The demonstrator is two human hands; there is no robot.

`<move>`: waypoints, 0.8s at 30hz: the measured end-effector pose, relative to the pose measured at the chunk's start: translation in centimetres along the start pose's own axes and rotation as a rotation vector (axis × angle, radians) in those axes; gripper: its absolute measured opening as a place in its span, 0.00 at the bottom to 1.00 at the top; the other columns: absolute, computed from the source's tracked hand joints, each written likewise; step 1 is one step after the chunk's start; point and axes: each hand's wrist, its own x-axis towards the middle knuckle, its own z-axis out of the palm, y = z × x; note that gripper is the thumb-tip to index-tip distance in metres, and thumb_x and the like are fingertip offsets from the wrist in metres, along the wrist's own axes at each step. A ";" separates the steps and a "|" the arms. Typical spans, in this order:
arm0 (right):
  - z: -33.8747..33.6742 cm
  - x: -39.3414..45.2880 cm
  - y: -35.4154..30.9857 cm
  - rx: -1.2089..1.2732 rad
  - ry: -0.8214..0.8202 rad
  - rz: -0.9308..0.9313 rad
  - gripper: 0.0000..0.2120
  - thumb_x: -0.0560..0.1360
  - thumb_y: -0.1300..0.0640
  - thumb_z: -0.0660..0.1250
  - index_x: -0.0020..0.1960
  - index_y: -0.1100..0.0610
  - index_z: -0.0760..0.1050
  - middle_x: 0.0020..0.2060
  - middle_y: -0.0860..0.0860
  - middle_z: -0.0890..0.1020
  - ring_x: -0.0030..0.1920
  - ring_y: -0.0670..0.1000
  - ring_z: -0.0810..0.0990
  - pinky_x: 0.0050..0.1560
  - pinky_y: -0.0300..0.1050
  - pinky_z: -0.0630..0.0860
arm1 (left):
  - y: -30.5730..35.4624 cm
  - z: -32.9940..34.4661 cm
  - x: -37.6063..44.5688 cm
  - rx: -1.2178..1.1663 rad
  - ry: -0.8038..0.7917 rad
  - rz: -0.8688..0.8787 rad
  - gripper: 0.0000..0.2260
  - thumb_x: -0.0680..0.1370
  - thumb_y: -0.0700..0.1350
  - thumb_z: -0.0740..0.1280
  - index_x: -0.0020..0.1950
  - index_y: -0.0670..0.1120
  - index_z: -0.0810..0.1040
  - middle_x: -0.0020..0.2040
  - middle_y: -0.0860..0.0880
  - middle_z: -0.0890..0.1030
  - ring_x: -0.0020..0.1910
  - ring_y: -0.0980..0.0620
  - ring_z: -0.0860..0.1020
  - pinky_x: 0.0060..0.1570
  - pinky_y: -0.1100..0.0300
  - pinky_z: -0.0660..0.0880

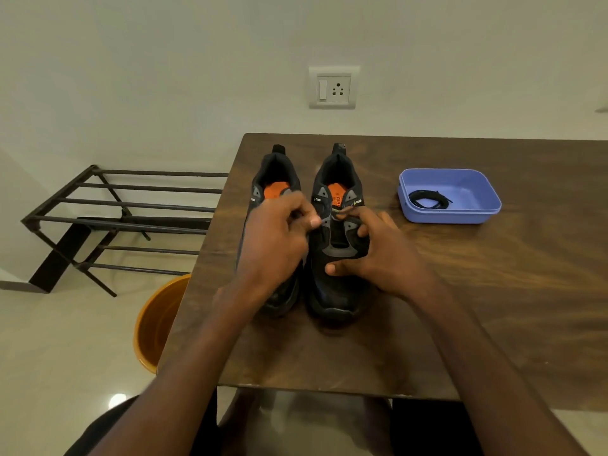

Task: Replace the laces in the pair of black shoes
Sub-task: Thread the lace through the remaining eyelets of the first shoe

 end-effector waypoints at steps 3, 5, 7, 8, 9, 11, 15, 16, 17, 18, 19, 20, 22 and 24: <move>-0.2 -0.1 -0.2 -0.001 -0.011 0.013 0.41 0.61 0.46 0.85 0.68 0.34 0.68 0.59 0.45 0.70 0.61 0.46 0.73 0.60 0.50 0.77 | 1.6 -2.0 0.3 -0.476 0.139 -0.006 0.06 0.85 0.40 0.63 0.51 0.47 0.78 0.50 0.48 0.83 0.54 0.51 0.83 0.49 0.56 0.78; -0.1 -0.2 -0.2 -0.009 0.002 0.012 0.40 0.61 0.45 0.85 0.67 0.34 0.69 0.58 0.45 0.70 0.60 0.45 0.73 0.59 0.50 0.77 | 2.6 -3.5 0.2 -0.787 0.186 -0.002 0.08 0.86 0.40 0.58 0.51 0.47 0.75 0.49 0.45 0.83 0.55 0.40 0.84 0.47 0.56 0.76; -0.2 -0.3 -0.3 -0.017 0.001 0.013 0.40 0.61 0.45 0.85 0.67 0.34 0.69 0.57 0.45 0.70 0.59 0.45 0.73 0.58 0.48 0.77 | 2.9 -4.3 -0.1 -0.763 0.219 -0.046 0.09 0.87 0.41 0.57 0.50 0.45 0.74 0.45 0.43 0.82 0.49 0.39 0.84 0.40 0.58 0.75; -0.3 -0.3 -0.3 -0.020 -0.003 0.007 0.39 0.62 0.45 0.85 0.67 0.35 0.69 0.56 0.44 0.71 0.57 0.45 0.74 0.56 0.47 0.77 | 2.7 -4.3 -0.3 -0.629 0.256 -0.080 0.08 0.87 0.40 0.58 0.50 0.43 0.74 0.44 0.42 0.82 0.46 0.41 0.84 0.38 0.58 0.76; -0.5 -0.2 -0.3 -0.017 -0.002 0.003 0.38 0.62 0.45 0.85 0.66 0.35 0.70 0.54 0.45 0.72 0.55 0.45 0.75 0.54 0.47 0.77 | 2.6 -4.3 -0.5 -0.460 0.299 -0.101 0.08 0.86 0.40 0.59 0.50 0.42 0.74 0.43 0.42 0.82 0.43 0.44 0.84 0.37 0.57 0.78; -1.0 0.0 -0.1 0.044 0.013 0.015 0.31 0.66 0.48 0.83 0.64 0.36 0.73 0.44 0.46 0.77 0.45 0.45 0.77 0.48 0.49 0.78 | 2.4 -4.3 -0.8 -0.093 0.376 -0.134 0.06 0.84 0.43 0.62 0.49 0.43 0.76 0.40 0.45 0.81 0.37 0.50 0.81 0.35 0.54 0.79; -1.7 0.4 0.7 0.121 0.118 0.105 0.08 0.75 0.48 0.76 0.52 0.46 0.80 0.32 0.47 0.82 0.38 0.48 0.83 0.47 0.52 0.83 | 2.7 -5.2 -1.6 0.460 0.168 -0.344 0.07 0.83 0.51 0.63 0.51 0.49 0.75 0.39 0.50 0.77 0.36 0.52 0.76 0.38 0.54 0.73; -1.8 0.5 0.8 0.098 0.128 0.128 0.07 0.76 0.46 0.75 0.48 0.48 0.81 0.32 0.48 0.83 0.39 0.49 0.83 0.46 0.51 0.83 | 2.8 -5.5 -1.7 0.535 0.061 -0.417 0.08 0.83 0.52 0.63 0.53 0.48 0.75 0.41 0.49 0.77 0.40 0.49 0.77 0.45 0.49 0.77; -2.0 0.3 0.8 0.069 0.117 0.152 0.09 0.77 0.44 0.73 0.45 0.49 0.82 0.32 0.49 0.83 0.38 0.49 0.82 0.43 0.48 0.82 | 3.0 -5.6 -1.8 0.615 -0.028 -0.478 0.10 0.82 0.53 0.63 0.56 0.47 0.75 0.46 0.47 0.78 0.46 0.46 0.79 0.54 0.42 0.77; -2.3 0.2 0.8 0.046 0.099 0.177 0.13 0.78 0.43 0.72 0.43 0.51 0.83 0.31 0.49 0.82 0.35 0.48 0.79 0.39 0.46 0.79 | 3.1 -5.4 -1.8 0.702 -0.082 -0.504 0.13 0.82 0.53 0.64 0.61 0.47 0.74 0.53 0.45 0.78 0.55 0.42 0.78 0.63 0.35 0.73; -2.5 0.0 0.7 0.046 0.080 0.196 0.16 0.78 0.41 0.70 0.41 0.52 0.84 0.29 0.50 0.80 0.32 0.48 0.76 0.37 0.46 0.75 | 3.3 -5.0 -1.9 0.773 -0.105 -0.489 0.16 0.81 0.53 0.65 0.66 0.47 0.73 0.63 0.43 0.75 0.65 0.39 0.74 0.70 0.31 0.66; -2.8 -0.2 0.6 0.076 0.057 0.212 0.19 0.79 0.41 0.69 0.39 0.54 0.84 0.25 0.49 0.78 0.29 0.47 0.73 0.35 0.45 0.73 | 3.6 -4.4 -1.9 0.798 -0.087 -0.432 0.19 0.81 0.52 0.65 0.70 0.48 0.70 0.71 0.42 0.69 0.73 0.38 0.68 0.74 0.30 0.58; -3.3 -0.6 0.2 0.190 -0.015 0.253 0.20 0.78 0.41 0.70 0.40 0.56 0.85 0.23 0.49 0.76 0.27 0.46 0.72 0.31 0.42 0.72 | 4.3 -3.2 -1.9 0.746 -0.004 -0.268 0.22 0.81 0.53 0.65 0.73 0.51 0.68 0.77 0.45 0.64 0.78 0.43 0.62 0.77 0.34 0.50; -3.5 -1.0 -0.1 0.289 -0.095 0.246 0.17 0.78 0.44 0.72 0.43 0.58 0.84 0.27 0.51 0.79 0.28 0.47 0.75 0.30 0.39 0.73 | 4.6 -2.0 -1.8 0.662 -0.023 -0.157 0.21 0.82 0.53 0.65 0.73 0.52 0.69 0.76 0.48 0.67 0.76 0.48 0.65 0.77 0.40 0.51</move>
